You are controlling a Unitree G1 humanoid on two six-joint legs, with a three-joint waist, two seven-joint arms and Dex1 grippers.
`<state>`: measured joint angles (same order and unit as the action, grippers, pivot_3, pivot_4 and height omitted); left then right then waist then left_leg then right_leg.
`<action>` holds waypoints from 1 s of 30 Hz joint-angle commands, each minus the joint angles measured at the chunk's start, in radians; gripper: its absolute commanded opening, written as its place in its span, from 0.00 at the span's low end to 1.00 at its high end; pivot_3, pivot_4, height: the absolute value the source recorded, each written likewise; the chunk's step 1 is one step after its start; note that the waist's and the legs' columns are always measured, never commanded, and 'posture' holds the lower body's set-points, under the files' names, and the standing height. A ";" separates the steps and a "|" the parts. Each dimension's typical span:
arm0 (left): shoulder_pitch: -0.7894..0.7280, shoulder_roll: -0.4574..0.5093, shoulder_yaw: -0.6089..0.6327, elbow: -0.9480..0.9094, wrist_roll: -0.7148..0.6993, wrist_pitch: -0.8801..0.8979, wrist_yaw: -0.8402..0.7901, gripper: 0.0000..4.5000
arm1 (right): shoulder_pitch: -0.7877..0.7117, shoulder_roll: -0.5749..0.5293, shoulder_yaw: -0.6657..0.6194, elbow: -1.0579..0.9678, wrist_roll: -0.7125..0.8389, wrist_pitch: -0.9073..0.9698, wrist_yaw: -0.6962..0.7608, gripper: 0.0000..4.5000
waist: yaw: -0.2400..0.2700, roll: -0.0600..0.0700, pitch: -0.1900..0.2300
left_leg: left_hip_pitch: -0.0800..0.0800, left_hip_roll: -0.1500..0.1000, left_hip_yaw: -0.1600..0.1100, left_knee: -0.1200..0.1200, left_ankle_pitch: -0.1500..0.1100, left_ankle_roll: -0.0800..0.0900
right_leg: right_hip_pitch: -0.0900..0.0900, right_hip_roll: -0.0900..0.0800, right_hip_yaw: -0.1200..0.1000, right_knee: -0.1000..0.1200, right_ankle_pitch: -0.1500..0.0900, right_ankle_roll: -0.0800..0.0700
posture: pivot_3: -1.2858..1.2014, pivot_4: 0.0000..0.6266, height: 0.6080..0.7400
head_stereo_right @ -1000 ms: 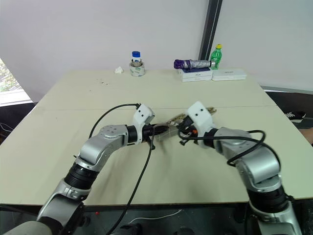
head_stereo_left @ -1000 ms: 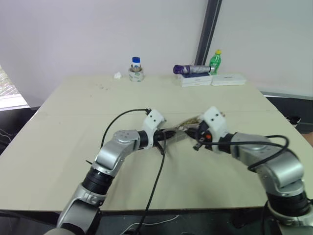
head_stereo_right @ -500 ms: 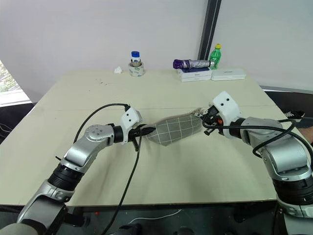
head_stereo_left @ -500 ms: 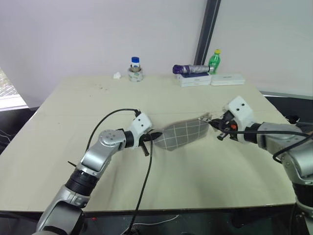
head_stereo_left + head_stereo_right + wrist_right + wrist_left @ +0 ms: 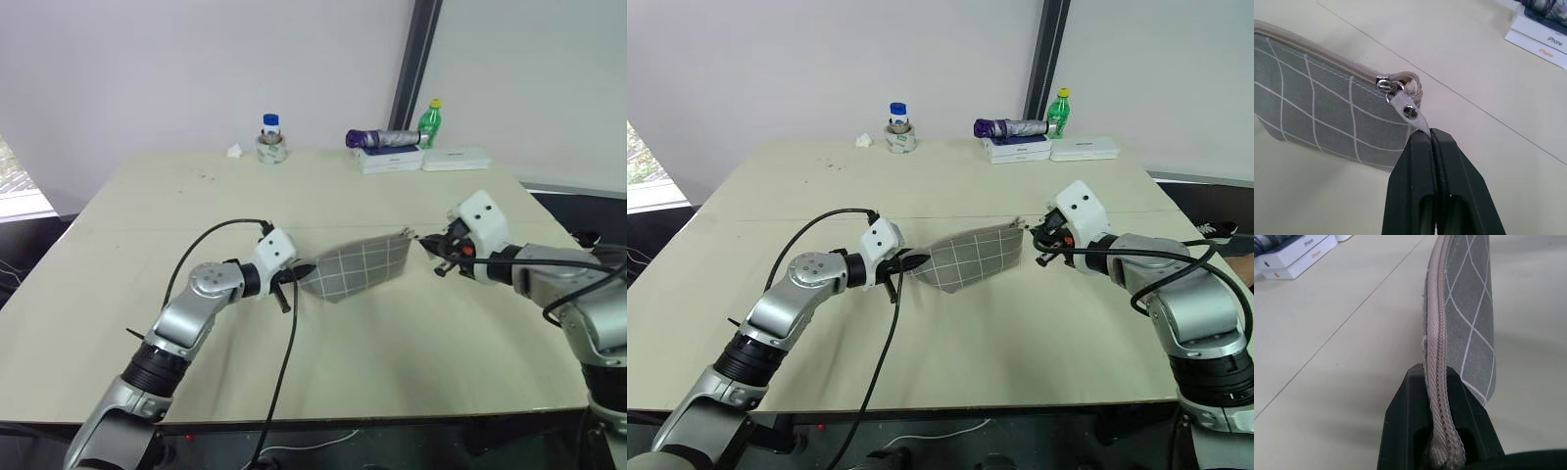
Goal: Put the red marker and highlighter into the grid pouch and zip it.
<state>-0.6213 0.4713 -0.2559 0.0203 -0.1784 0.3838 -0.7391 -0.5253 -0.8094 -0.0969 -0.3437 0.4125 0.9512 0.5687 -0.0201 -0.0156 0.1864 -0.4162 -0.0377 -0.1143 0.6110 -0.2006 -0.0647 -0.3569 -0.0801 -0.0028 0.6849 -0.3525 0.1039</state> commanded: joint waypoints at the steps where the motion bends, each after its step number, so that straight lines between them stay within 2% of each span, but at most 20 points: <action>1: 0.020 0.008 0.041 0.008 0.018 0.035 0.028 0.00 | 0.001 -0.003 -0.045 -0.031 0.035 -0.003 0.027 0.13 | 0.001 0.000 0.000 | 0.000 0.000 0.000 0.000 0.000 0.000 | 0.000 0.000 0.000 0.000 0.000 0.000 | 0.52 0.24 0.98; 3: 0.015 -0.008 0.046 0.002 0.017 0.030 0.041 0.00 | 0.015 0.005 -0.046 -0.046 0.046 -0.010 0.036 0.29 | 0.002 0.000 0.000 | 0.000 0.000 0.000 0.000 0.000 0.000 | 0.000 0.000 0.000 0.000 0.000 0.000 | 0.52 0.24 0.98; 7: -0.011 -0.040 0.063 0.028 0.061 -0.049 0.099 0.00 | 0.038 0.018 -0.057 -0.042 0.038 -0.036 0.023 0.75 | 0.006 0.000 0.000 | -0.001 0.000 0.000 0.001 0.000 0.000 | 0.000 -0.001 0.000 0.000 0.000 0.000 | 0.52 0.24 0.98; 15: -0.113 -0.051 0.094 0.188 0.200 -0.315 0.247 0.00 | 0.110 0.020 -0.063 -0.010 0.024 -0.094 0.031 0.75 | 0.005 -0.001 0.000 | -0.002 -0.002 0.000 0.001 0.000 0.000 | -0.001 -0.001 0.000 0.000 0.000 0.001 | 0.52 0.24 0.98; 21: -0.078 -0.025 0.037 0.257 0.269 -0.420 0.185 0.00 | 0.155 0.041 -0.064 0.039 -0.001 -0.123 0.007 0.75 | 0.006 0.000 0.000 | -0.004 -0.002 0.000 0.001 0.000 0.000 | -0.003 -0.001 -0.001 0.000 0.000 0.001 | 0.52 0.24 0.98; 24: -0.037 -0.026 0.035 0.277 0.267 -0.418 0.159 0.24 | 0.169 0.053 -0.069 0.069 -0.019 -0.135 -0.013 0.76 | 0.003 0.000 0.000 | -0.004 -0.002 0.000 0.001 0.000 0.000 | -0.003 -0.001 0.000 0.000 0.000 0.001 | 0.52 0.24 0.98; 30: 0.054 -0.015 0.074 0.208 0.239 -0.366 0.129 0.91 | 0.214 0.062 -0.087 0.097 -0.009 -0.165 0.000 0.76 | 0.005 0.000 0.000 | -0.005 -0.001 0.000 0.001 0.000 0.001 | -0.003 -0.001 0.000 0.000 0.000 0.001 | 0.52 0.24 0.98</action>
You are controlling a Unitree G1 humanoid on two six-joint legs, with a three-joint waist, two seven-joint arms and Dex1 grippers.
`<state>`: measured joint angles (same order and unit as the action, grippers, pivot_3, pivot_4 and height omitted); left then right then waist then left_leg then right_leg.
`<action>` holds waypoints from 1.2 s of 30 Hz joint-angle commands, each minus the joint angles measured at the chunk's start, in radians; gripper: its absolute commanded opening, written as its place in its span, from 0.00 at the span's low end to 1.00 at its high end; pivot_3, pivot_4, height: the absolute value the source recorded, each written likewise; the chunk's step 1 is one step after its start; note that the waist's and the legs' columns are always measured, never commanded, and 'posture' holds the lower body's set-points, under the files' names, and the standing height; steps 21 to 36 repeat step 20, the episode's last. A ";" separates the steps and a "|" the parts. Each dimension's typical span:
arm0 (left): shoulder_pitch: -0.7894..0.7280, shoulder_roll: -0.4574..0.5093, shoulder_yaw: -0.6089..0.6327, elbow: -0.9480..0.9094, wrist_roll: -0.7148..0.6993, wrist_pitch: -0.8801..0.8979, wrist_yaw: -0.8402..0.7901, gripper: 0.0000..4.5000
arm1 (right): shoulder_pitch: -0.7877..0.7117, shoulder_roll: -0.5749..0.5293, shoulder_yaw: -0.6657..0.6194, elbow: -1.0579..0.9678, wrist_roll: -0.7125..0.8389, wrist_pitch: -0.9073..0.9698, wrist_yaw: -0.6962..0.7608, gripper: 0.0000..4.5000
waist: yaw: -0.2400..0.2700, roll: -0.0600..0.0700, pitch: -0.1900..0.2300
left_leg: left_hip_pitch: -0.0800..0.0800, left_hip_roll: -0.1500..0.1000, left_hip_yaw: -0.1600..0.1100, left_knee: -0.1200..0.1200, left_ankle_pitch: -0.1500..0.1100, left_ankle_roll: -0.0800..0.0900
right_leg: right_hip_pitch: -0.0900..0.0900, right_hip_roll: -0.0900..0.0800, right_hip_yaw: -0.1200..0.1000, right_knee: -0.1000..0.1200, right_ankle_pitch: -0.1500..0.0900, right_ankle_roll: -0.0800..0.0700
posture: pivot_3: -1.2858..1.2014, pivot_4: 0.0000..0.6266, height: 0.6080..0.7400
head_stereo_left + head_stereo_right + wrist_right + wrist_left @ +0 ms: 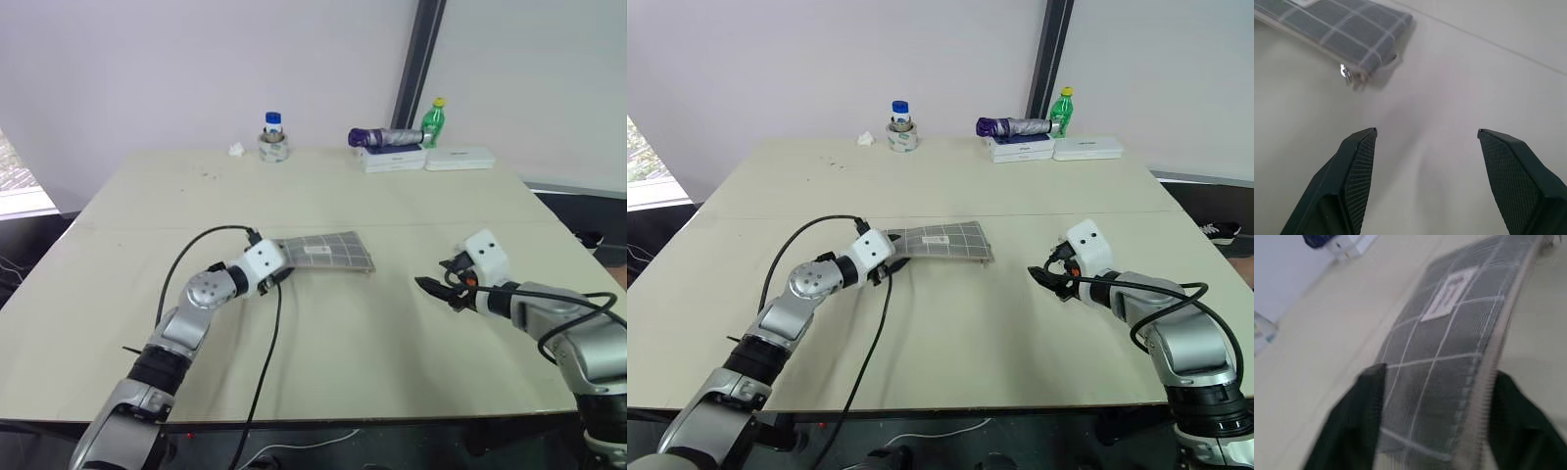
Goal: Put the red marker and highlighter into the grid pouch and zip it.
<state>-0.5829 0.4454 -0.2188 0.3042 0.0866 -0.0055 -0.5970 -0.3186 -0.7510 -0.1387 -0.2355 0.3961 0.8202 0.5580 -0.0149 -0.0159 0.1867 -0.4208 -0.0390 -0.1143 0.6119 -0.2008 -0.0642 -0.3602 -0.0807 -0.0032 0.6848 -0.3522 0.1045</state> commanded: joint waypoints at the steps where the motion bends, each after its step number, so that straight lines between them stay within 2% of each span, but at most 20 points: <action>1: 0.039 0.015 0.058 -0.107 -0.052 0.054 -0.021 0.99 | 0.021 0.011 -0.057 -0.016 0.020 -0.062 0.030 0.76 | 0.000 0.000 0.000 | 0.000 0.000 0.000 0.000 0.000 0.000 | 0.000 0.000 0.000 0.000 0.000 0.000 | 0.52 0.24 0.98; 8: 0.211 0.082 0.252 -0.336 -0.241 0.292 -0.056 0.99 | 0.111 -0.006 -0.109 -0.046 0.083 -0.198 0.195 0.76 | -0.006 0.001 0.000 | 0.001 0.002 0.000 0.000 0.000 0.000 | 0.000 0.000 0.000 0.000 0.000 0.000 | 0.52 0.24 0.98; 12: 0.323 0.133 0.418 -0.441 -0.370 0.457 -0.058 0.99 | 0.120 -0.019 -0.146 -0.027 0.124 -0.219 0.255 0.76 | -0.003 0.001 0.000 | 0.001 0.002 0.000 0.000 0.000 0.000 | 0.001 0.000 0.000 0.001 0.000 0.000 | 0.52 0.24 0.98; 17: 0.472 0.189 0.537 -0.568 -0.437 0.541 -0.052 0.99 | 0.132 -0.027 -0.146 0.020 0.103 -0.298 0.311 0.76 | 0.002 0.001 0.000 | 0.002 0.003 -0.001 0.000 0.000 0.001 | 0.001 -0.001 0.001 0.000 0.000 0.000 | 0.52 0.24 0.98; 20: 0.526 0.194 0.580 -0.606 -0.454 0.559 -0.032 0.99 | 0.126 -0.016 -0.124 0.054 0.081 -0.347 0.319 0.76 | 0.005 0.001 0.000 | 0.002 0.002 -0.001 0.000 -0.001 0.001 | 0.002 -0.002 0.000 0.000 0.000 0.000 | 0.52 0.24 0.98; 36: 0.526 0.194 0.580 -0.606 -0.454 0.559 -0.032 0.99 | 0.126 -0.016 -0.124 0.054 0.081 -0.347 0.319 0.76 | 0.005 0.001 0.000 | 0.002 0.002 -0.001 0.000 -0.001 0.001 | 0.002 -0.002 0.000 0.000 0.000 0.000 | 0.52 0.24 0.98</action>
